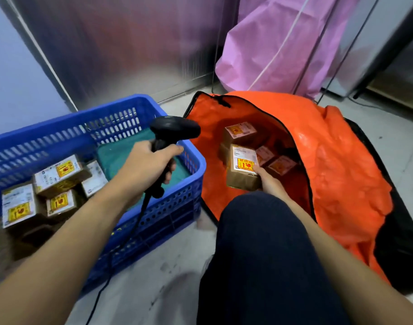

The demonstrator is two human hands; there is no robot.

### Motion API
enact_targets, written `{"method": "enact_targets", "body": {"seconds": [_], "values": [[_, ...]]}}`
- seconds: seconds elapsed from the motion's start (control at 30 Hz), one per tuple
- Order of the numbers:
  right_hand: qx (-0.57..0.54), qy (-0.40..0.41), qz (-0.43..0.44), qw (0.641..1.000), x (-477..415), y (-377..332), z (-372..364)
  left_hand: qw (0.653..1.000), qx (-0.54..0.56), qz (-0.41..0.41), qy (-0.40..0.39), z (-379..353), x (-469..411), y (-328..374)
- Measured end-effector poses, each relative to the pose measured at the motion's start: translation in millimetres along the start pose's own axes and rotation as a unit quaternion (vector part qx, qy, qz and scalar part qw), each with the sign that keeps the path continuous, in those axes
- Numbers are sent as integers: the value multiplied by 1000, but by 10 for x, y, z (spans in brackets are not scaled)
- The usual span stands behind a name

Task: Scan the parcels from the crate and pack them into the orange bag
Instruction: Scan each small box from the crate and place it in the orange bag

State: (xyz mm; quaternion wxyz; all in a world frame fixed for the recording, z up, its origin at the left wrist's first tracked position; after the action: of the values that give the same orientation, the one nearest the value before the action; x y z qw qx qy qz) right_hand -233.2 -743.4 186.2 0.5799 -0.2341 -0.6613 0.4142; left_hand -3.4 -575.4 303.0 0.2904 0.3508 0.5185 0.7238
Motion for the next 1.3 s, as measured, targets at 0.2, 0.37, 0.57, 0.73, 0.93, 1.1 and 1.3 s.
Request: {"method": "enact_targets", "body": {"seconds": [0.2,0.37,0.57,0.73,0.93,1.1,1.3], "values": [[-10,7,-8,1000,-596,284,39,999,29,-5,-24,-360,-388,-48],[-46,56,-10,997,-1098,383,32,997,76,21,-8,-462,-591,-321],[-71,125,-15,989,-1677,270,114,996,79,52,4,-446,-626,-548],[-128,100,-1,987,-1740,158,96,996,77,49,0,-487,-618,-500],[-46,81,3,996,-2114,349,205,999,39,32,-10,-469,-536,-389],[130,36,55,989,-1452,-36,-98,998,41,35,14,-323,-332,-279],[409,-140,93,897,-739,-406,-640,998,31,37,34,-2,84,-137]]}}
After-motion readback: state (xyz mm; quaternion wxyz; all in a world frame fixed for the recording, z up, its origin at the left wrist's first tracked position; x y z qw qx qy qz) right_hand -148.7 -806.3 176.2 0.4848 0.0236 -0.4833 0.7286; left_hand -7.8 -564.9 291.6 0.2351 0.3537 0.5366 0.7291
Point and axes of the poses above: each hand's wrist, its own x-axis away from the middle knuckle, its own z-axis out of the back of the hand, y = z × x, the point moved 3 cm from there along -x, towards the middle knuckle, and after that the axes turned 1 degree about -x, right-handed, at the moved point
